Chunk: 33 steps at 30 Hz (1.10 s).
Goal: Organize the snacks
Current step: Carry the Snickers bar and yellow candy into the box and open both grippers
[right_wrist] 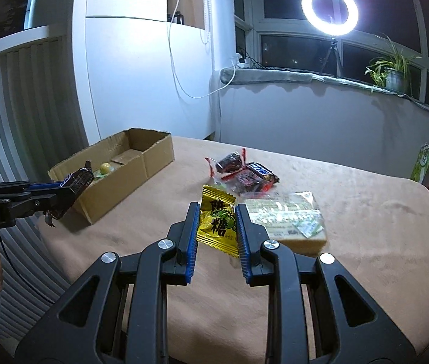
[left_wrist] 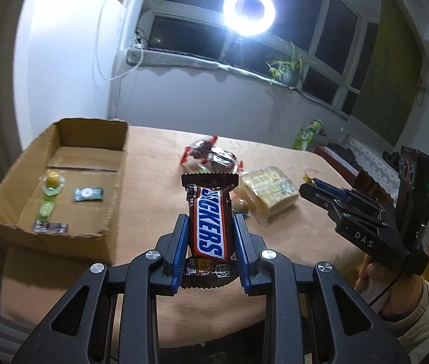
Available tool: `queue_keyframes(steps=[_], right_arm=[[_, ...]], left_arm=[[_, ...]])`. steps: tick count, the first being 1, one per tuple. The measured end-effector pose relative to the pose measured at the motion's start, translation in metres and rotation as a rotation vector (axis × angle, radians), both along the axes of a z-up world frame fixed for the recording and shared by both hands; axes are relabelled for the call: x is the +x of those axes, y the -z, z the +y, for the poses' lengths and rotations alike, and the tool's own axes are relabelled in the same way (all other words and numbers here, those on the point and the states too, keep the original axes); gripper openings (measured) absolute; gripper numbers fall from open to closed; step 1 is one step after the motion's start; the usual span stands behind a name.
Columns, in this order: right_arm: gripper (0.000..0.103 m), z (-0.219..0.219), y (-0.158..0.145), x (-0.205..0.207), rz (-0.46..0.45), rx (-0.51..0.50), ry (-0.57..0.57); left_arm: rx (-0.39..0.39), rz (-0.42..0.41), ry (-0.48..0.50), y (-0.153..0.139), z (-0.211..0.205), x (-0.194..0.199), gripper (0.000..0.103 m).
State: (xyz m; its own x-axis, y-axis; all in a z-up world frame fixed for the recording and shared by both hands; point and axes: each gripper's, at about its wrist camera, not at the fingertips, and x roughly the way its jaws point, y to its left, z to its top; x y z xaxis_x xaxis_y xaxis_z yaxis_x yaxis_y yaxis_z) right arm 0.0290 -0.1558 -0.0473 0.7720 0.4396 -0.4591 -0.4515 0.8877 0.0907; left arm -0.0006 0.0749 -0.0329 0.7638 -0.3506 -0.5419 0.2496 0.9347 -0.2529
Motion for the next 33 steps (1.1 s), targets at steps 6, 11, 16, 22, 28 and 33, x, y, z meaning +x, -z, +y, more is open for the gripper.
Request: queue_keyframes(steps=[6,11,16,22,28,33], right_arm=[[0.024,0.025,-0.006,0.007,-0.008,-0.014,-0.036],[0.024,0.052,-0.01,0.013,-0.017,-0.024,-0.076],[0.024,0.087,-0.016,0.023,-0.028,-0.026,-0.139],[0.024,0.138,-0.022,0.039,-0.047,-0.023,-0.233],[0.024,0.189,-0.026,0.061,-0.061,-0.006,-0.314],[0.024,0.219,-0.023,0.08,-0.058,0.011,-0.355]], left_arm=[[-0.007,-0.02,-0.057,-0.003,0.027,-0.004,0.027],[-0.004,-0.028,-0.097,-0.002,0.047,-0.003,0.027],[0.005,-0.041,-0.128,-0.003,0.067,0.001,0.027],[0.029,-0.042,-0.176,-0.001,0.093,0.014,0.027],[0.031,-0.035,-0.212,0.003,0.118,0.031,0.027],[0.032,-0.027,-0.216,0.007,0.13,0.05,0.027]])
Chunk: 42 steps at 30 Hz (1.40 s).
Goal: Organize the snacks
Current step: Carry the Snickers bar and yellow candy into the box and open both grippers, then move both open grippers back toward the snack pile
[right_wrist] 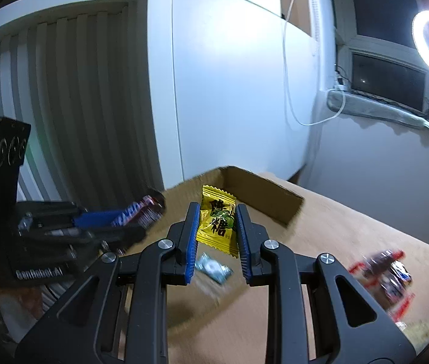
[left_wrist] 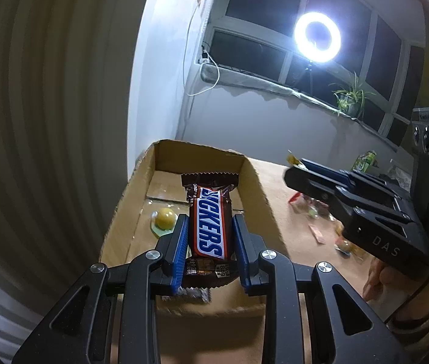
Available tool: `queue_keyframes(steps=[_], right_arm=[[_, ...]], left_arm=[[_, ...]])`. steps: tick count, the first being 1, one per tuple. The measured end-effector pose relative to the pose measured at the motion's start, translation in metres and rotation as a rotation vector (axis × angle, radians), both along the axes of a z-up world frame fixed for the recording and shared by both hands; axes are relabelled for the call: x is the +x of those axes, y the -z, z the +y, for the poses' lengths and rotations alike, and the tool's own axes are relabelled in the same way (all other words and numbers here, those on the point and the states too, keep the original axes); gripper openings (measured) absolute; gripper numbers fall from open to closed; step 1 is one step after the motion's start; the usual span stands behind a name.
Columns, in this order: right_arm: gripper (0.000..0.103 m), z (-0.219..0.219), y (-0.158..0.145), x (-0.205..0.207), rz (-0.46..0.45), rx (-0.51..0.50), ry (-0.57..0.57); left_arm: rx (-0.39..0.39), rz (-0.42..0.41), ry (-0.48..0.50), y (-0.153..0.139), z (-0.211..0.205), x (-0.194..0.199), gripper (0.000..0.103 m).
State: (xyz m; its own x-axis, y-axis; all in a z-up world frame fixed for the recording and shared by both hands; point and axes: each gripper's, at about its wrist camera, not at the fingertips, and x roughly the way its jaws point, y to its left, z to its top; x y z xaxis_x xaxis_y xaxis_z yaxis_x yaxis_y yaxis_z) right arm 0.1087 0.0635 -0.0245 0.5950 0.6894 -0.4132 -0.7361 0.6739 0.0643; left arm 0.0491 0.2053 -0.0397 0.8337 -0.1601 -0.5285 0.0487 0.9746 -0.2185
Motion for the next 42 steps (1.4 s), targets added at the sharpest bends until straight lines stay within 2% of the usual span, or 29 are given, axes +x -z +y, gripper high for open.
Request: queue_keyframes(steps=[1,2,3,4,5,6,8,10,14,18,23,31,42], right_arm=[[0.024,0.006,0.004,0.005,0.011,-0.007,-0.012],[0.03,0.012,0.009,0.009,0.032,-0.025,-0.022],[0.04,0.015,0.013,0.012,0.046,-0.03,-0.018],[0.044,0.012,0.015,0.013,0.046,-0.015,-0.01],[0.052,0.006,0.016,0.01,0.038,0.0,0.003],[0.062,0.003,0.018,0.009,0.031,0.003,0.015],[0.064,-0.007,0.022,0.004,0.027,0.0,0.041],[0.064,-0.015,0.026,0.003,0.046,-0.005,0.053],[0.064,-0.025,0.028,-0.002,0.056,-0.007,0.078],[0.073,-0.033,0.023,-0.016,0.041,0.0,0.083],[0.074,-0.038,0.018,-0.032,0.032,0.009,0.072],[0.074,-0.054,0.022,-0.057,0.041,0.013,0.077],[0.074,-0.095,0.039,-0.07,0.073,0.028,0.119]], left_arm=[[0.0,0.004,-0.002,0.002,0.001,0.003,0.027],[-0.001,0.01,-0.006,0.004,0.002,0.006,0.027],[0.0,0.019,-0.013,0.006,0.002,0.007,0.029],[0.008,0.038,-0.025,0.01,0.003,0.009,0.033],[0.018,0.049,-0.041,0.012,0.003,0.009,0.046],[0.027,0.05,-0.062,0.014,0.004,0.006,0.063],[0.032,0.024,-0.086,0.013,0.005,-0.005,0.076],[0.03,0.004,-0.099,0.011,0.008,-0.016,0.076],[0.015,0.017,-0.129,0.013,0.014,-0.032,0.076],[0.004,0.024,-0.147,0.01,0.017,-0.039,0.076],[0.007,0.019,-0.152,0.006,0.014,-0.045,0.076],[0.026,-0.011,-0.124,-0.007,-0.006,-0.054,0.076],[0.07,-0.018,-0.066,-0.019,-0.043,-0.054,0.077]])
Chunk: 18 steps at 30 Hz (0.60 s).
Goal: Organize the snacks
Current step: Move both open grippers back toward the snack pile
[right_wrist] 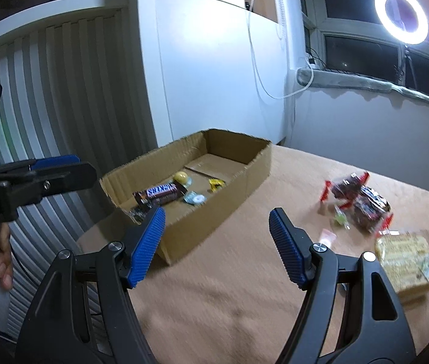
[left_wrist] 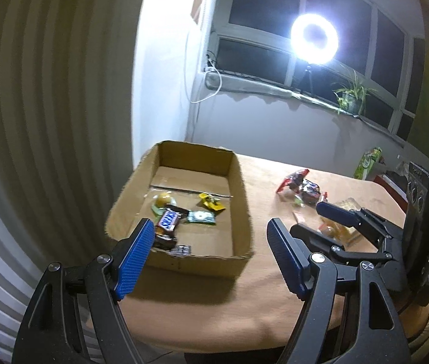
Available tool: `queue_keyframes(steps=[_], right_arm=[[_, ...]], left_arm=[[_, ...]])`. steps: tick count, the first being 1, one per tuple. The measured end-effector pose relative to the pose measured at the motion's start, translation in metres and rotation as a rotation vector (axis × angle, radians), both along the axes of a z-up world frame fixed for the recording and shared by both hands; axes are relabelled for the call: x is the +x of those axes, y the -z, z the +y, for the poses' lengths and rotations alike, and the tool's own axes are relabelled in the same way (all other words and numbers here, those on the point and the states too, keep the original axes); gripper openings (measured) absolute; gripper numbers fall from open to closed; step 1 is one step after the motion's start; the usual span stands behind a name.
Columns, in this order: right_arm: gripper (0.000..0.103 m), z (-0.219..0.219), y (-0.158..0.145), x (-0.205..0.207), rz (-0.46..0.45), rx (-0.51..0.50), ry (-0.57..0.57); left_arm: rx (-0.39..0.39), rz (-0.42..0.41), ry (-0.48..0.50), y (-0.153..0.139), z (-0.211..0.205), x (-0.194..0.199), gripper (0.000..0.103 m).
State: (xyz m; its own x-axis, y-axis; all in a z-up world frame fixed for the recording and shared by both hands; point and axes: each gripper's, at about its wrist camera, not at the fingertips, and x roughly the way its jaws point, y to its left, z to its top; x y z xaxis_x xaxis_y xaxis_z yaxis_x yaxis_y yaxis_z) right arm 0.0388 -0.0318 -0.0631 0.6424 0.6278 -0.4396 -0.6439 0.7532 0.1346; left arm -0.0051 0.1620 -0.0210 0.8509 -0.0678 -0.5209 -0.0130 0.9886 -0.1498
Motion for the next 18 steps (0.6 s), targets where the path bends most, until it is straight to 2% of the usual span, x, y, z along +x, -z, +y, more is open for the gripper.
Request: queue_keyframes(steps=[9,18], right_arm=[[0.074,-0.034,0.023,0.005,0.058,0.0,0.052],[0.074,-0.05,0.045,0.015,0.124,-0.031,0.094]], left_arm=[[0.025,0.022,0.062,0.003,-0.033,0.011,0.077],[0.028,0.052,0.119,0.009,-0.06,0.019,0.077]])
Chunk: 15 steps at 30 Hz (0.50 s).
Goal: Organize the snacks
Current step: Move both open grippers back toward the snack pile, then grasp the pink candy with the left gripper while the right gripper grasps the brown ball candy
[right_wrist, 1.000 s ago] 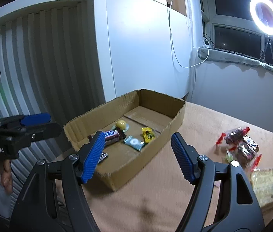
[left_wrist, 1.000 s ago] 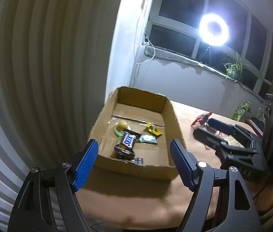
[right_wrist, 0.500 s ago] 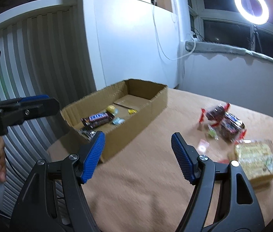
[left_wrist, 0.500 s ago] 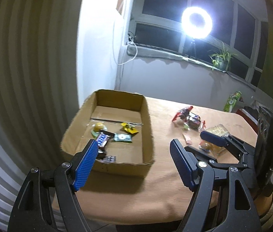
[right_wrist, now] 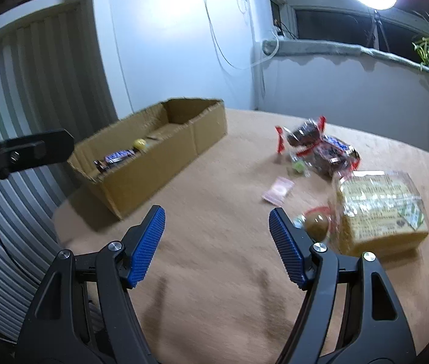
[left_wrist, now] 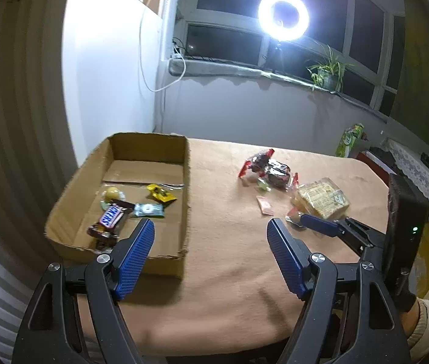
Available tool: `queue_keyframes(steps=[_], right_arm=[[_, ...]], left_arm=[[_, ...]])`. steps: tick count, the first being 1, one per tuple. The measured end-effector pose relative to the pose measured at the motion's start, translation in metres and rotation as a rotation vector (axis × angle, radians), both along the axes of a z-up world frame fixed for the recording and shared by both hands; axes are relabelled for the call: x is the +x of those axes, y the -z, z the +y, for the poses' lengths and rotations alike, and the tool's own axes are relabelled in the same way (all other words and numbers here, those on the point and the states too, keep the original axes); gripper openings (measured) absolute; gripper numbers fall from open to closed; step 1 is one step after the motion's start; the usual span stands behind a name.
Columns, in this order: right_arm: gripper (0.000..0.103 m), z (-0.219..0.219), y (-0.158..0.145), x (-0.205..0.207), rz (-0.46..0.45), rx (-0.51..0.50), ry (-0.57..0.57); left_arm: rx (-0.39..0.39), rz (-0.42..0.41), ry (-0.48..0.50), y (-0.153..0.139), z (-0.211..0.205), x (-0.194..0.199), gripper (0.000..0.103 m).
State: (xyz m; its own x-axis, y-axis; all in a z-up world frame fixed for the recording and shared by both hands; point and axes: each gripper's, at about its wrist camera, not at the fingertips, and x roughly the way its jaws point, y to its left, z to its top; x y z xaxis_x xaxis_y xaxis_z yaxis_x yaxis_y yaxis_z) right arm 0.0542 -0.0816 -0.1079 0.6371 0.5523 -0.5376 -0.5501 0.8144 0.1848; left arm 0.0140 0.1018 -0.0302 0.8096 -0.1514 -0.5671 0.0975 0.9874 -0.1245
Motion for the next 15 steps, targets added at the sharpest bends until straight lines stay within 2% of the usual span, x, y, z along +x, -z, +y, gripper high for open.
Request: queue_keyframes(steps=[9,15], right_arm=[[0.074,-0.028,0.027,0.026,0.123,-0.057,0.077],[0.074,-0.041,0.028,0.041,0.143,-0.075,0.091]], left_arm=[[-0.022,0.055,0.081,0.018,-0.03,0.02,0.077],[-0.033,0.117,0.131,0.036,-0.052,0.041,0.077]])
